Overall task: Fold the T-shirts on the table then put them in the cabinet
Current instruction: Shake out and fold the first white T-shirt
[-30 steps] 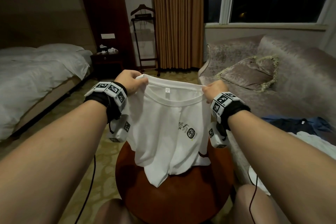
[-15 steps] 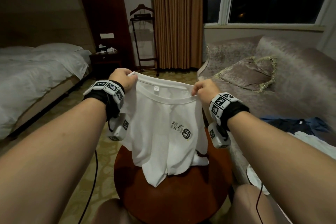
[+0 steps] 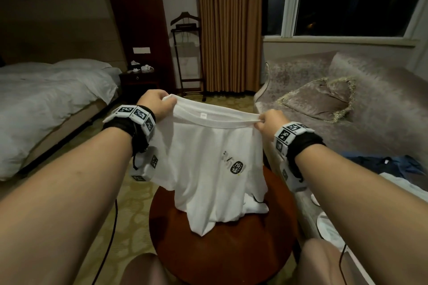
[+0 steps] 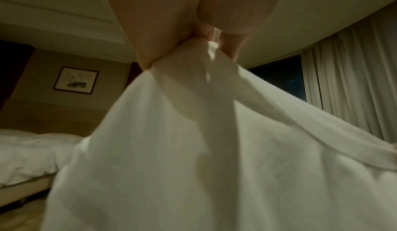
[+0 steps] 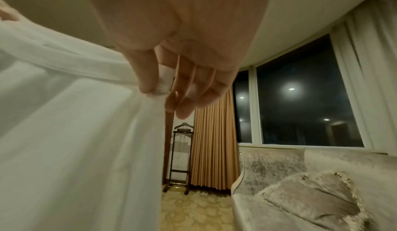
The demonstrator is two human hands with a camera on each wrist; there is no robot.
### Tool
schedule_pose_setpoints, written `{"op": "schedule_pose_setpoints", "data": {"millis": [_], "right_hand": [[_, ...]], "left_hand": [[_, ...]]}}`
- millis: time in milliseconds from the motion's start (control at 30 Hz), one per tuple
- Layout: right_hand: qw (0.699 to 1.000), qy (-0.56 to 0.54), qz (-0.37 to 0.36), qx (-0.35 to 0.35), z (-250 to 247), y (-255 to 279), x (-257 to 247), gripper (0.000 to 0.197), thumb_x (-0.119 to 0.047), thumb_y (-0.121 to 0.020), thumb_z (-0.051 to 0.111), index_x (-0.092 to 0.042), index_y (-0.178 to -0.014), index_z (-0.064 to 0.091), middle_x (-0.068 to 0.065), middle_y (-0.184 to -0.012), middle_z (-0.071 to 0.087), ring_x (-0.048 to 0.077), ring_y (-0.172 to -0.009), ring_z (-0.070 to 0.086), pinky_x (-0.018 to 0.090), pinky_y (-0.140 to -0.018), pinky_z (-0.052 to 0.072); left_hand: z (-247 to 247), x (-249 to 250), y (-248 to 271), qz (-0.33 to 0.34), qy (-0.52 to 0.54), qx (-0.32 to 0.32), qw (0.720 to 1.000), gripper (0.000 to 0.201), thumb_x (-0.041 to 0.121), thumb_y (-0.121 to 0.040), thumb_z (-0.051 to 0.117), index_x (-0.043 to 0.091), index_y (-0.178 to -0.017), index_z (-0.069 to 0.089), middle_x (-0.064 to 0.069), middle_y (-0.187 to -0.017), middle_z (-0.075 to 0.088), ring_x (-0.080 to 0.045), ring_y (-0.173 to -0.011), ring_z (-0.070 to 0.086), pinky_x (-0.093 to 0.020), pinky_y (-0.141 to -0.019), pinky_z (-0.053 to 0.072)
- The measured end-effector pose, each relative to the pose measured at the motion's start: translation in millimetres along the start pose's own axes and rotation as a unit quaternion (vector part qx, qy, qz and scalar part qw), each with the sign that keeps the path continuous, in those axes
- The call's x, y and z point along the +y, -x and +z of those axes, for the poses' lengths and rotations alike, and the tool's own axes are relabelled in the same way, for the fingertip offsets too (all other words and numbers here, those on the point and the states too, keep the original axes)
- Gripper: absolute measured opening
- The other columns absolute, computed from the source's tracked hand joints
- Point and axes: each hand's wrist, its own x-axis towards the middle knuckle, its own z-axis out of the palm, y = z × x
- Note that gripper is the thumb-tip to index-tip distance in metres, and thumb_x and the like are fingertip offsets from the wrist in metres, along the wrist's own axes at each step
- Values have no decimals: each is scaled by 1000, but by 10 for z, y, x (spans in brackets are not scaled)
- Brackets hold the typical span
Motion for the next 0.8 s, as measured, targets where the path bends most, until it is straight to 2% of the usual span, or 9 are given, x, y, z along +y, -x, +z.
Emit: {"op": "schedule_pose_setpoints", "data": {"millis": [100,167,233,300,400,500,600,667,800], "right_hand": [[995,-79,10,54,-129,5,-20,24,-19,-92,51,-7,-88,71,12,-79,64,28,-77,61,25,-63,39],[991,-103,11,83,-233,30,-35,26,-20,-91,52,-6,-87,73,12,-81,67,28,-77,63,24,-61,40],[989,-87,4,120,-361,96,-81,26,-19,-91,52,-6,-91,74,16,-86,69,31,-84,64,27,-68,46],[983,-55,0,175,-510,179,-129,27,-19,-93,50,-7,-97,74,18,-95,70,34,-93,64,31,-77,48],[957,-61,8,284,-780,323,-206,28,-20,-94,48,-10,-98,74,17,-96,70,35,-91,63,33,-76,49],[926,-135,-4,352,-1093,464,-332,27,-17,-92,48,-11,-98,74,14,-99,69,35,-92,63,33,-76,49],[891,-259,-13,372,-1421,613,-497,29,-19,-89,48,-13,-101,74,10,-96,72,30,-90,68,38,-84,55],[873,-285,-12,397,-1637,731,-580,28,-17,-92,50,-12,-106,73,8,-102,72,26,-98,66,31,-91,51],[834,-286,-40,471,-2018,953,-663,28,-13,-93,48,-7,-110,71,10,-109,69,23,-105,63,21,-87,44]], "left_hand": [[-100,79,50,-17,32,-47,998,9,24,-80,69,17,-84,65,-2,-77,60,-18,-72,56,-26,-57,41],[-165,132,83,-7,23,-49,999,8,11,-79,67,15,-86,65,-3,-77,60,-19,-71,55,-25,-57,41],[-240,197,133,18,-7,-29,999,7,9,-84,59,13,-82,64,-4,-73,59,-21,-72,55,-26,-57,39],[-322,267,168,33,-26,4,999,15,13,-90,53,12,-78,62,-7,-74,59,-24,-75,54,-27,-61,36],[-490,385,208,40,-33,80,995,23,19,-96,46,11,-80,62,-15,-85,62,-33,-86,57,-32,-68,40],[-652,560,279,44,-12,154,987,25,21,-97,41,8,-92,62,-18,-101,64,-37,-99,57,-38,-79,42],[-808,769,412,40,43,215,975,24,25,-99,37,11,-95,57,-11,-93,58,-32,-92,55,-34,-72,38],[-924,897,488,52,90,252,962,25,26,-98,36,11,-92,55,-11,-91,59,-33,-89,56,-38,-73,43],[-1219,1122,573,96,102,297,944,31,31,-98,40,9,-80,53,-17,-87,61,-38,-87,56,-40,-72,42]]}}
